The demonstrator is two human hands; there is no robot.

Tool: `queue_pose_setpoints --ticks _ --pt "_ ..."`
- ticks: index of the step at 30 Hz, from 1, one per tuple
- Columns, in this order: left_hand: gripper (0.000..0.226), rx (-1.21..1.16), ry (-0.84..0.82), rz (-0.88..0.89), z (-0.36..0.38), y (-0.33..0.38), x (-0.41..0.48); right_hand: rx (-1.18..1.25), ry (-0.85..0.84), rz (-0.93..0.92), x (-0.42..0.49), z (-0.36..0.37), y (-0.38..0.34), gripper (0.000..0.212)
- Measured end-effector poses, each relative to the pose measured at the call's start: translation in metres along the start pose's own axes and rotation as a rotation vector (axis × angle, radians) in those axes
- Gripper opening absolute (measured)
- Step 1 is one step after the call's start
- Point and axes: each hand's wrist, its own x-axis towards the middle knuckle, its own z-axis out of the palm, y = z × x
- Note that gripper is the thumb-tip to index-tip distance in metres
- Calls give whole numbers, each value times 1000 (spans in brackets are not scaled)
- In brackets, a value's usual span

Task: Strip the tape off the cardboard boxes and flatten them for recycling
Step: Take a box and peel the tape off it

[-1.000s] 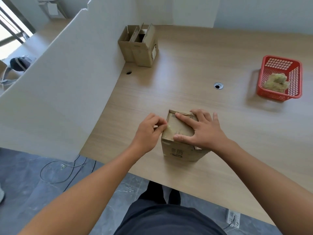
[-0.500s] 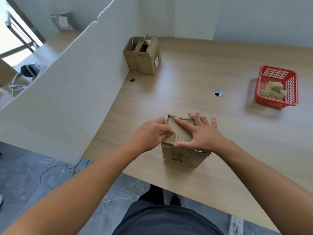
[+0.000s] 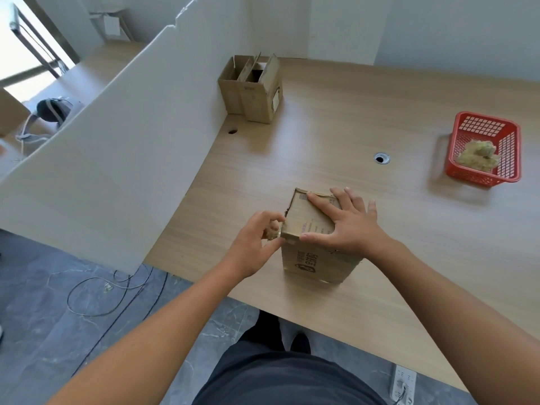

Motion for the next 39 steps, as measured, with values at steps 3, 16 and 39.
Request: queue_pose_setpoints --ticks 3,16,39 --pt "36 36 66 48 3 -5 2 2 3 14 1 0 5 92" --pt "20 -345 325 -56 31 -23 -8 -29 15 34 11 -9 0 99" --pt "69 26 276 -12 33 10 -17 -232 143 -161 -16 -1 -2 105"
